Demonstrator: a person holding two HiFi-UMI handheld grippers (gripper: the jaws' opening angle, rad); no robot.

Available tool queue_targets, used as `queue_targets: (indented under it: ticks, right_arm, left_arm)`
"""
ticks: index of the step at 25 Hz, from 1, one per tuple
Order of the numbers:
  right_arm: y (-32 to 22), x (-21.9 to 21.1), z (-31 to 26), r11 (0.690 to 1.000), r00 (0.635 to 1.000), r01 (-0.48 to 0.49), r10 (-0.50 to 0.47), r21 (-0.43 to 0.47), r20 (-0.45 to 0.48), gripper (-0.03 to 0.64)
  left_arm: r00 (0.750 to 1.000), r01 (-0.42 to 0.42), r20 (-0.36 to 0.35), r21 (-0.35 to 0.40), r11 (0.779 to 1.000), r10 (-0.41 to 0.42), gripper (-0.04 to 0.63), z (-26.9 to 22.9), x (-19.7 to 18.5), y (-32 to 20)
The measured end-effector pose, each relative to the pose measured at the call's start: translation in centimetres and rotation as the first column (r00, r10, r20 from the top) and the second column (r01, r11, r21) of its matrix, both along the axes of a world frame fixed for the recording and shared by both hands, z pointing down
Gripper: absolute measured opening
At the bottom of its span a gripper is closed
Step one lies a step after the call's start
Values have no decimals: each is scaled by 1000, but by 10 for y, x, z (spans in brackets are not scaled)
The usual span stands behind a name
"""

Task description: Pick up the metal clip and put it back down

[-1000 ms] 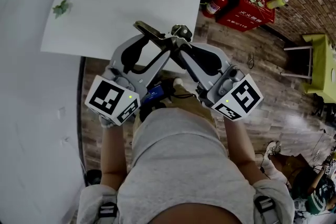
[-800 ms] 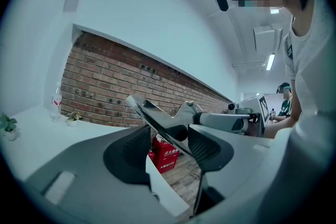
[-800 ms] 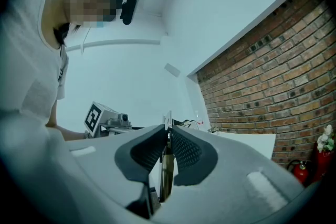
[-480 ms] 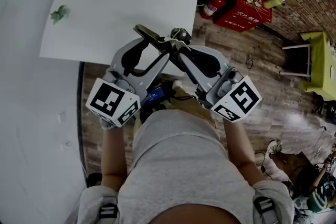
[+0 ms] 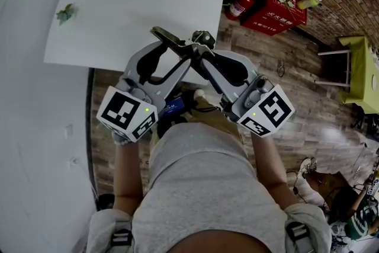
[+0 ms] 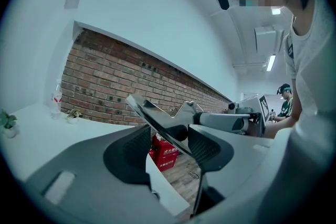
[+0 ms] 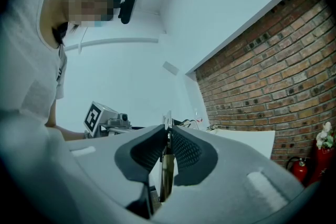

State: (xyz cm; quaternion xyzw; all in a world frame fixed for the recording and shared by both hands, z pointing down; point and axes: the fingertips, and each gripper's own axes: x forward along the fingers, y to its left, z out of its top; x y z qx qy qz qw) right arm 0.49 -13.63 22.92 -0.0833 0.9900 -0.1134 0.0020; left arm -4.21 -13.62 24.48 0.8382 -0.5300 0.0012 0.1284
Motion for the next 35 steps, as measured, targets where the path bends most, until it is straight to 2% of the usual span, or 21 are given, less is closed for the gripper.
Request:
queue_targets:
  ticks: [10,15,25,35]
  right_arm:
    - [7,0,3,1000,1000,5,-5,-21,-14,38]
    - [13,-12,21,999,999,25,-26,-32,-40,38]
    - [7,-22,46,993,990,96,-103,-68,-98,37]
    - [8,-34,83,978,971,162,-182,-134,-156,37]
  left_arm:
    - [1000,7,-7,-12,1000,-7,227,3,0,7]
    - [999,22,-30,-26,999,-23,227,22,-11,15]
    - [995,78,-49,-91,993,-82,227,51,-20,10]
    - [981,151,-94,-173,973,-169,227,92,-30,16]
